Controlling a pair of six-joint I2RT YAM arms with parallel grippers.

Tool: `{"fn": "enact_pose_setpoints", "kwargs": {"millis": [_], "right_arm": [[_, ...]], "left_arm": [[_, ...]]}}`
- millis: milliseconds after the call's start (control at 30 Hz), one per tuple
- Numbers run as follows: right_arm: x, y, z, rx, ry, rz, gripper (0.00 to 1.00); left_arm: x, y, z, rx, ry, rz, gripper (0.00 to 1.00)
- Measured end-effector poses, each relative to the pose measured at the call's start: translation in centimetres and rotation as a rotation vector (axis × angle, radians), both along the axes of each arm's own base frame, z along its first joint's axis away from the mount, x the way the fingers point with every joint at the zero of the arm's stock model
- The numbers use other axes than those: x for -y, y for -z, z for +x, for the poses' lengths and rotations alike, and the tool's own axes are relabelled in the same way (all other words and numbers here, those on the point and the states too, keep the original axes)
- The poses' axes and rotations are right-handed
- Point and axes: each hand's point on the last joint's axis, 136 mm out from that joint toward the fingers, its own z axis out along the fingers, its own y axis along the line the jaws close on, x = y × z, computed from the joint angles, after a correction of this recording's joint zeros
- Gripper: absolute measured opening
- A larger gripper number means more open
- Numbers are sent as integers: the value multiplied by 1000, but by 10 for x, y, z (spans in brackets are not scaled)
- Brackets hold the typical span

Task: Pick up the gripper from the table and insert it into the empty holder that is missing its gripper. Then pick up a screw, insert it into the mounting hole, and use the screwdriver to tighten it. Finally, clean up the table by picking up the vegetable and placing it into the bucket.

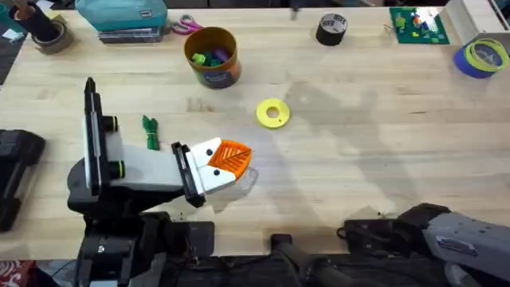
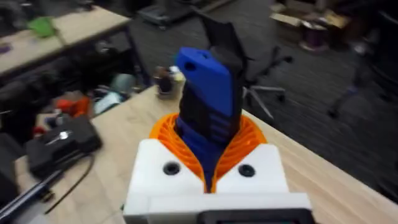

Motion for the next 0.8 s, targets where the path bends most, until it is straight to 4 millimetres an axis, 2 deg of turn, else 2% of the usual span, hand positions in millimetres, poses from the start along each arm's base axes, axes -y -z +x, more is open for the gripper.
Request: {"fn": "enact_pose_setpoints", "kwargs": {"millis": [167,333,600,800], "right_arm": [[-39,-18,-32,70,-160,39,23],[-65,-31,-59,119,-266,69,23],[-85,-45,-85,170,-359,105,23],[-96,-60,-107,257,-510,143,23]], "left_arm": [[0,0,0,0,0,0,3],[0,0,0,0,0,0,3],[0,0,0,0,0,0,3],[0,0,0,0,0,0,3]]}}
